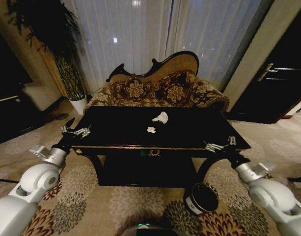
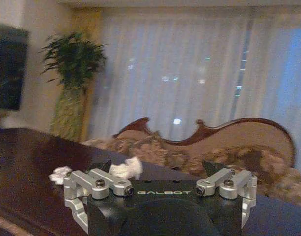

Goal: Move to the front of the table and place the trash on the table into the trash bin.

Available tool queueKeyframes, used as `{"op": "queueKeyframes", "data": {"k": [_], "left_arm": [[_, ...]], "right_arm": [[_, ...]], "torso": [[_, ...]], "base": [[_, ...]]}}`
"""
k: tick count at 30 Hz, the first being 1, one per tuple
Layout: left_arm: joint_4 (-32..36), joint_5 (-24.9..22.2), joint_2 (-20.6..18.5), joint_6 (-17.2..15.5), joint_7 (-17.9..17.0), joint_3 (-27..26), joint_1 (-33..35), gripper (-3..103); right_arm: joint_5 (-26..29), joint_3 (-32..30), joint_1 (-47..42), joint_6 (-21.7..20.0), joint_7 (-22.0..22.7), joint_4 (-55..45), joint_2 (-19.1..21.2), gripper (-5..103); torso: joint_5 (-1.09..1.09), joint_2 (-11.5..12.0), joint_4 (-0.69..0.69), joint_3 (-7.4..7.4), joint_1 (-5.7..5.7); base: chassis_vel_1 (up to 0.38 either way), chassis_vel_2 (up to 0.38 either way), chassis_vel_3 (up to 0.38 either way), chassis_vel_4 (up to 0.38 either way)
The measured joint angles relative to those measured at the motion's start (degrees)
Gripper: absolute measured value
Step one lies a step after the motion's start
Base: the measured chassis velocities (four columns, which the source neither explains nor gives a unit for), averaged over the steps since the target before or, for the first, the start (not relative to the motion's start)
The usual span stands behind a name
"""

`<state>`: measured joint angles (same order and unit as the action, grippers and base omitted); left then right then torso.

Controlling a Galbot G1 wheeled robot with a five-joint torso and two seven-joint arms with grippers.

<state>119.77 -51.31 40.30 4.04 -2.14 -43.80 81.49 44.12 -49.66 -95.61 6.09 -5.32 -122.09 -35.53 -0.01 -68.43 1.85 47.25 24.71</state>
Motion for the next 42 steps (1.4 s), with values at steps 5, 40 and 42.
{"op": "queueKeyframes", "data": {"k": [5,40,42], "left_arm": [[0.0,0.0,0.0,0.0,0.0,0.0,0.0,100],[0.0,0.0,0.0,0.0,0.0,0.0,0.0,100],[0.0,0.0,0.0,0.0,0.0,0.0,0.0,100]], "right_arm": [[0.4,5.0,4.1,-0.9,0.0,1.4,5.4,100],[8.5,66.6,62.1,-5.7,-1.3,15.9,14.9,100],[8.9,70.5,65.2,-6.3,-1.4,16.2,14.3,100]], "torso": [[0.0,0.0,-0.01,0.0,0.0],[0.0,0.0,0.0,0.0,-0.01],[0.0,0.0,0.0,0.0,-0.01]], "base": [[0.0,0.0,0.0,0.0],[0.0,0.0,0.0,0.0],[0.0,0.0,0.0,0.0]]}}
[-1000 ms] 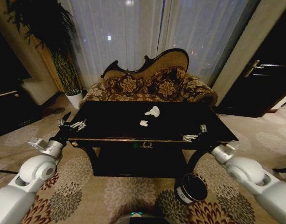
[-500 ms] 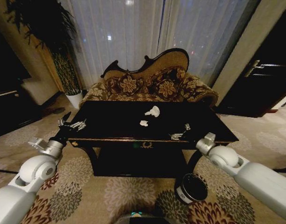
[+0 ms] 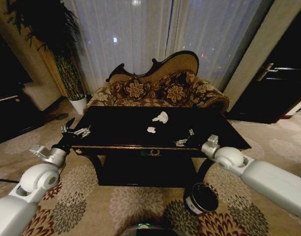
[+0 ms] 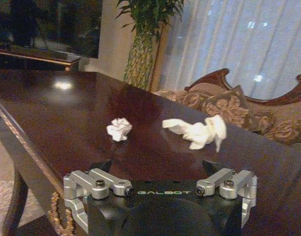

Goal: Move to the front of the table and place the trash on the table into the trash bin.

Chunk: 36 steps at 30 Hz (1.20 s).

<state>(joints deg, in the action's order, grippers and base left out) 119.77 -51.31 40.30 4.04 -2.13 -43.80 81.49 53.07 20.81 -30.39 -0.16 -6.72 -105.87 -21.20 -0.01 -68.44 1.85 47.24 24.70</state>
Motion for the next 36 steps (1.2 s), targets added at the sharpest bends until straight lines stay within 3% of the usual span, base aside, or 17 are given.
{"op": "queueKeyframes", "data": {"k": [7,14,20,25,36], "left_arm": [[0.0,0.0,0.0,0.0,0.0,0.0,0.0,100],[0.0,0.0,0.0,0.0,0.0,0.0,0.0,100],[0.0,0.0,0.0,0.0,0.0,0.0,0.0,100],[0.0,0.0,0.0,0.0,0.0,0.0,0.0,100],[0.0,0.0,0.0,0.0,0.0,0.0,0.0,100]], "right_arm": [[0.8,7.5,6.7,-1.0,-0.1,0.8,-1.7,100],[4.3,20.2,22.7,-2.3,0.2,3.0,-6.2,100],[5.1,26.5,28.2,-2.7,0.7,5.4,-10.2,100],[5.3,29.7,31.0,-2.8,1.0,7.8,-13.5,100],[5.0,30.4,32.4,-2.0,0.3,14.8,-18.2,100]], "torso": [[0.02,0.0,0.01,0.0,0.0],[-0.02,0.0,0.0,0.0,0.0],[0.0,0.0,0.0,0.0,0.0],[0.0,0.0,0.0,0.0,0.0],[0.01,0.0,0.0,0.0,0.0]], "base": [[0.0,0.0,0.0,0.0],[0.0,0.0,0.0,0.0],[0.0,0.0,0.0,0.0],[0.0,0.0,0.0,0.0],[0.0,0.0,0.0,0.0]]}}
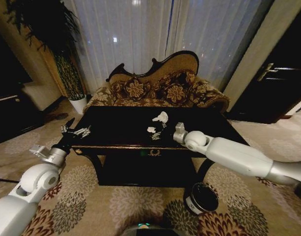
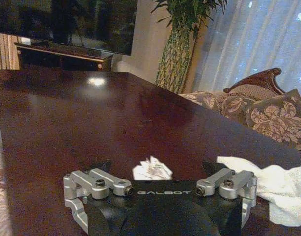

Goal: Move to the front of the table and place the trash on the table into the trash bin.

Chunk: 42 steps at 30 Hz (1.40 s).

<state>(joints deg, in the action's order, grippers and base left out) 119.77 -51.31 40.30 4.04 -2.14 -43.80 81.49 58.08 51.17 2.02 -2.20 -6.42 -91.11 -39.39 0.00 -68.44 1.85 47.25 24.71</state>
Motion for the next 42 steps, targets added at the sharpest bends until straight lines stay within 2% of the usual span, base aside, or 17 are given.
{"op": "queueKeyframes", "data": {"k": [8,9,12,13,15,17,18,21,25,26,28,29,31,32,34,39,42], "left_arm": [[0.0,0.0,0.0,0.0,0.0,0.0,0.0,100],[0.0,0.0,0.0,0.0,0.0,0.0,0.0,100],[0.0,0.0,0.0,0.0,0.0,0.0,0.0,100],[0.0,0.0,0.0,0.0,0.0,0.0,0.0,100],[0.0,0.0,0.0,0.0,0.0,0.0,0.0,100],[0.0,0.0,0.0,0.0,0.0,0.0,0.0,100],[0.0,0.0,0.0,0.0,0.0,0.0,0.0,100],[0.0,0.0,0.0,0.0,0.0,0.0,0.0,100],[0.0,0.0,0.0,0.0,0.0,0.0,0.0,100],[0.0,0.0,0.0,0.0,0.0,0.0,0.0,100],[0.0,0.0,0.0,0.0,0.0,0.0,0.0,100],[0.0,0.0,0.0,0.0,0.0,0.0,0.0,100],[0.0,0.0,0.0,0.0,0.0,0.0,0.0,100],[0.0,0.0,0.0,0.0,0.0,0.0,0.0,100],[0.0,0.0,0.0,0.0,0.0,0.0,0.0,100],[0.0,0.0,0.0,0.0,0.0,0.0,0.0,100],[0.0,0.0,0.0,0.0,0.0,0.0,0.0,100]], "right_arm": [[-0.6,-1.3,-1.2,0.7,-1.1,3.9,-2.2,100],[-0.6,-1.3,-1.3,0.7,-1.1,3.9,-2.1,102],[-0.7,-0.9,-1.8,0.8,-1.4,3.2,-1.3,90],[-0.7,-0.9,-1.8,0.8,-1.4,3.2,-1.3,90],[-0.8,-0.7,-1.9,0.9,-1.5,2.8,-0.8,79],[-0.9,-0.7,-1.9,1.0,-1.6,2.8,-0.7,79],[-0.9,-0.7,-1.9,1.0,-1.6,2.9,-0.6,68],[-0.9,-0.7,-1.9,1.1,-1.6,3.1,-0.6,63],[-1.1,-1.0,-2.4,1.2,-1.6,3.0,-0.5,40],[-1.1,-1.0,-2.4,1.2,-1.6,3.0,-0.5,40],[-1.2,-1.5,-3.0,1.2,-1.5,2.9,-0.5,30],[-1.2,-1.6,-3.1,1.2,-1.5,2.8,-0.5,30],[-1.3,-1.9,-3.4,1.2,-1.4,2.6,-0.4,20],[-1.3,-1.9,-3.4,1.2,-1.4,2.6,-0.4,20],[-1.3,-2.2,-3.7,1.1,-1.1,2.1,-0.1,9],[-1.2,-3.3,-4.3,0.6,-0.7,0.4,1.1,1],[-0.7,-5.2,-5.2,0.4,-0.2,-1.5,2.7,1]], "torso": [[0.0,0.0,-0.01,0.0,0.0],[0.0,0.0,-0.01,0.0,0.0],[0.0,0.0,0.0,-0.01,0.0],[0.0,0.0,0.0,-0.01,0.0],[0.0,0.0,0.0,-0.01,-0.01],[0.0,0.0,0.0,-0.02,-0.01],[0.0,0.0,0.0,-0.02,-0.02],[0.0,0.0,0.0,-0.01,-0.01],[0.0,0.0,0.0,-0.01,-0.01],[0.0,0.0,0.0,-0.01,-0.01],[0.0,0.0,0.0,-0.01,-0.01],[0.0,0.0,0.0,-0.02,-0.01],[0.0,0.0,0.0,-0.01,-0.01],[0.0,0.0,0.0,-0.01,-0.01],[0.0,0.0,-0.01,0.0,-0.01],[0.0,0.0,0.0,0.0,0.0],[0.01,0.0,0.0,0.0,0.0]], "base": [[0.0,0.0,0.0,0.0],[0.0,0.0,0.0,0.0],[0.0,0.0,0.0,0.0],[0.0,0.0,0.0,0.0],[0.0,0.0,0.0,0.0],[0.0,0.0,0.0,0.0],[0.0,0.0,0.0,0.0],[0.0,0.0,0.0,0.0],[0.0,0.0,0.0,0.0],[0.0,0.0,0.0,0.0],[0.0,0.0,0.0,0.0],[0.0,0.0,0.0,0.0],[0.0,0.0,0.0,0.0],[0.0,0.0,0.0,0.0],[0.0,0.0,0.0,0.0],[0.0,0.0,0.0,0.0],[0.0,0.0,0.0,0.0]]}}
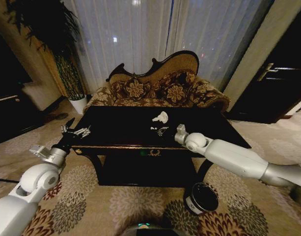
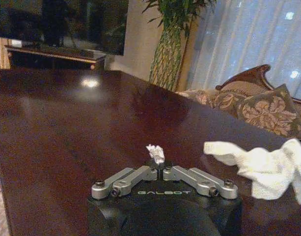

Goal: Move to the front of the table and place the trash on the table into the trash bin.

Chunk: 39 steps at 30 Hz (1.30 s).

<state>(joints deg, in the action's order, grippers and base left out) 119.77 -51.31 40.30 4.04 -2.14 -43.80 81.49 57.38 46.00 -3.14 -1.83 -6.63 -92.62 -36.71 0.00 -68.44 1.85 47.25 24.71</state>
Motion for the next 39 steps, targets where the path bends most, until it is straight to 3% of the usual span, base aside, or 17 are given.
{"op": "queueKeyframes", "data": {"k": [4,9,11,12,14,17,19,28,31,33,35,39], "left_arm": [[0.0,0.0,0.0,0.0,0.0,0.0,0.0,100],[0.0,0.0,0.0,0.0,0.0,0.0,0.0,100],[0.0,0.0,0.0,0.0,0.0,0.0,0.0,100],[0.0,0.0,0.0,0.0,0.0,0.0,0.0,100],[0.0,0.0,0.0,0.0,0.0,0.0,0.0,100],[0.0,0.0,0.0,0.0,0.0,0.0,0.0,100],[0.0,0.0,0.0,0.0,0.0,0.0,0.0,100],[0.0,0.0,0.0,0.0,0.0,0.0,0.0,100],[0.0,0.0,0.0,0.0,0.0,0.0,0.0,100],[0.0,0.0,0.0,0.0,0.0,0.0,0.0,100],[0.0,0.0,0.0,0.0,0.0,0.0,0.0,100],[0.0,0.0,0.0,0.0,0.0,0.0,0.0,100]], "right_arm": [[0.4,-3.1,-1.7,-0.3,0.5,-2.3,2.0,1],[0.7,-12.1,-7.9,-0.8,0.9,-6.6,7.2,1],[0.8,-21.9,-15.8,-0.8,0.9,-9.1,10.8,1],[0.8,-21.9,-15.8,-0.8,0.9,-9.1,10.8,1],[0.7,-28.9,-22.4,-0.8,0.8,-10.7,12.5,1],[-1.7,-46.7,-39.9,0.6,0.6,-14.1,16.3,1],[-2.4,-49.5,-43.6,1.3,0.6,-14.7,16.8,1],[-2.6,-62.5,-55.0,2.7,2.0,-14.5,13.1,1],[-2.9,-72.8,-64.5,3.7,1.3,-14.6,11.8,1],[-2.9,-74.8,-66.5,3.9,1.1,-14.5,11.5,1],[-3.4,-82.4,-75.0,5.4,-0.5,-14.1,10.2,1],[-4.3,-89.9,-82.4,7.1,-1.9,-14.0,8.0,1]], "torso": [[0.0,0.0,0.0,0.0,0.0],[-0.01,0.0,0.0,-0.01,0.0],[-0.01,0.0,-0.01,-0.01,0.0],[-0.01,0.0,-0.01,-0.01,0.0],[0.01,0.0,0.01,0.0,0.0],[-0.02,0.0,0.03,-0.02,-0.01],[0.02,0.0,0.04,-0.02,-0.01],[0.0,0.0,-0.03,0.0,0.0],[-0.01,0.0,0.0,-0.01,0.0],[0.0,0.0,0.0,-0.01,-0.01],[0.01,0.0,0.01,-0.01,-0.01],[-0.01,0.0,0.01,-0.01,-0.01]], "base": [[0.0,0.0,0.0,0.0],[0.0,0.0,0.0,0.0],[0.0,0.0,0.0,0.0],[0.0,0.0,0.0,0.0],[0.0,0.0,0.0,0.0],[0.0,0.0,0.0,0.0],[0.0,0.0,0.0,0.0],[0.0,0.0,0.0,0.0],[0.0,0.0,0.0,0.0],[0.0,0.0,0.0,0.0],[0.0,0.0,0.0,0.0],[0.0,0.0,0.0,0.0]]}}
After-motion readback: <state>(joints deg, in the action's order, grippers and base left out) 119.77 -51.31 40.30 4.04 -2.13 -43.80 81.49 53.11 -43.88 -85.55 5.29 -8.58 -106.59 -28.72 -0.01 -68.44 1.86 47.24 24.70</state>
